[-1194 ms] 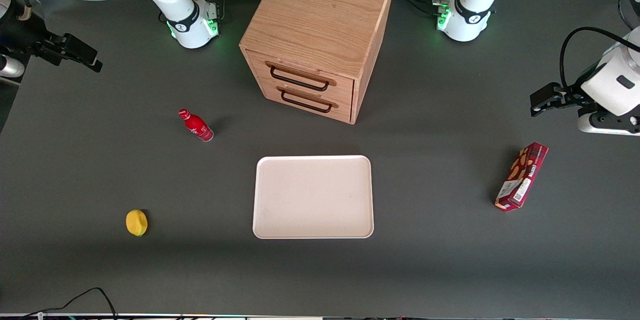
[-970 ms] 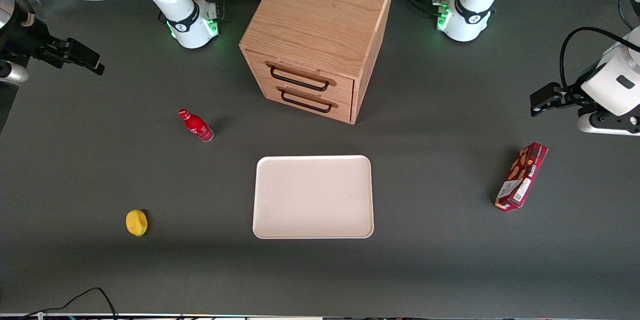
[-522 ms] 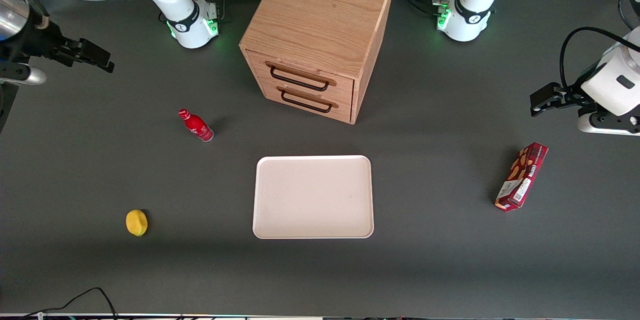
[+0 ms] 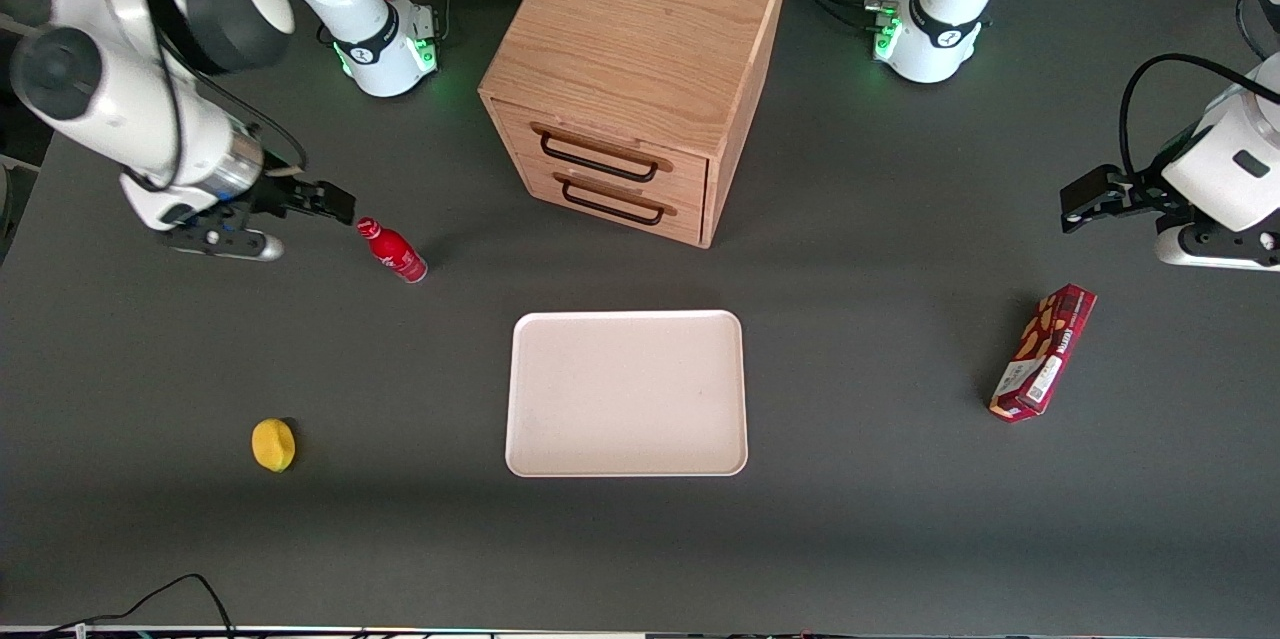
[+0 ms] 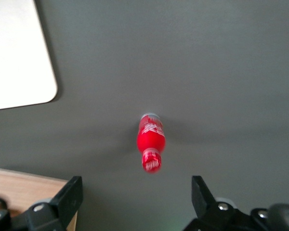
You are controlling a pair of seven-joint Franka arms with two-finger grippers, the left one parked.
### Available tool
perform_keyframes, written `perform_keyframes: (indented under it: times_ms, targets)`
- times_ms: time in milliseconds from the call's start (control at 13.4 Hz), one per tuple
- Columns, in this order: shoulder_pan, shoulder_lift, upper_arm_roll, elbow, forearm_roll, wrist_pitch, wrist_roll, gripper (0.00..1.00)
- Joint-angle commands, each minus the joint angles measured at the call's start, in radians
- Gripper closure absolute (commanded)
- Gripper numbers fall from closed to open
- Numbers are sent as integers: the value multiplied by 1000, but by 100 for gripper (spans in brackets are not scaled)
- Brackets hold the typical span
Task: Place coke bottle on tray
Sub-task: 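Move the right gripper down toward the red Coca-Cola bottle, then close the right gripper around the red Coca-Cola bottle's body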
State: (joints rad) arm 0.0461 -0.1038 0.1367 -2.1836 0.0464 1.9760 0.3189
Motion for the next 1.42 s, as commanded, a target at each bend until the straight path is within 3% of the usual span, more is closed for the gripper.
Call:
perform_keyframes:
  times_ms: [0, 149, 448, 522, 597, 672, 746, 821, 1194, 1343]
  targets:
    - [3, -34, 0, -191, 23, 199, 16, 0]
    - [4, -24, 0, -266, 23, 305, 16, 0]
    - [3, -16, 9, -303, 23, 351, 16, 0]
    - [4, -17, 9, -320, 23, 362, 16, 7]
    - [3, -19, 14, -324, 23, 369, 16, 20]
    - [3, -19, 15, -324, 23, 369, 14, 41]
    - [4, -19, 15, -324, 23, 369, 14, 74]
    - [4, -19, 17, -323, 23, 368, 14, 100]
    - [4, -34, 41, -311, 23, 356, 11, 100]
    - [3, -53, 43, -242, 16, 270, 5, 100]
